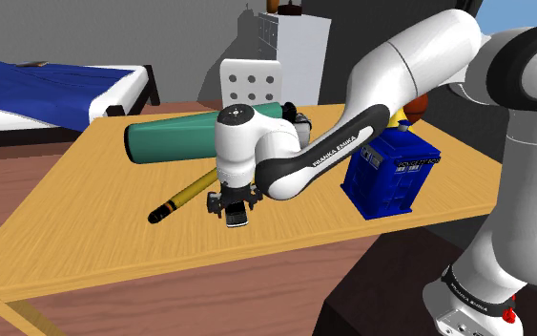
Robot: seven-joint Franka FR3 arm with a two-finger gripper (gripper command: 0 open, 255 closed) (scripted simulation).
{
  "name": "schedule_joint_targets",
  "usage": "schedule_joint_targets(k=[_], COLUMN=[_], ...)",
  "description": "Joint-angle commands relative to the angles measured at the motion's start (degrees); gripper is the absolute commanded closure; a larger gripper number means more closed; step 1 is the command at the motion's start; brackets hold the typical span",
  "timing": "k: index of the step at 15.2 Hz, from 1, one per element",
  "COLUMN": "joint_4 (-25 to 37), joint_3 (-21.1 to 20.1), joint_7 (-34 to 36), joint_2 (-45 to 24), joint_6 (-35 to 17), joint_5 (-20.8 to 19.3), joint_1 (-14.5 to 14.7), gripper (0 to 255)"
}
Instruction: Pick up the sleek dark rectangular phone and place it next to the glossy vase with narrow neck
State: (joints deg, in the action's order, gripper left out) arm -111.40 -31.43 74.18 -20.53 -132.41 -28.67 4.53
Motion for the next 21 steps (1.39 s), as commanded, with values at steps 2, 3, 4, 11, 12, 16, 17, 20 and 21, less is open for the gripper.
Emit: schedule_joint_targets(k=[2,3,4,11,12,16,17,20,21], joint_4=[-0.1,-0.1,-0.1,0.1,0.1,-0.1,0.1,0.7,0.9], joint_3=[0.1,0.1,0.1,0.1,0.1,0.1,-0.1,-0.8,-1.0], joint_7=[0.1,0.1,0.1,0.1,0.1,0.1,-0.3,-1.4,-1.8], joint_2=[-0.2,-0.2,-0.2,-0.3,-0.3,-0.2,0.3,1.7,2.1], joint_6=[-0.2,-0.2,-0.2,-0.1,-0.2,-0.2,0.3,1.9,2.5], joint_5=[-0.2,-0.2,-0.2,-0.2,-0.2,-0.2,0.3,1.7,2.1], joint_1=[0.0,0.0,0.0,0.1,0.1,0.0,-0.1,-0.5,-0.7], gripper=[0,0,0,255,255,255,255,255,255])
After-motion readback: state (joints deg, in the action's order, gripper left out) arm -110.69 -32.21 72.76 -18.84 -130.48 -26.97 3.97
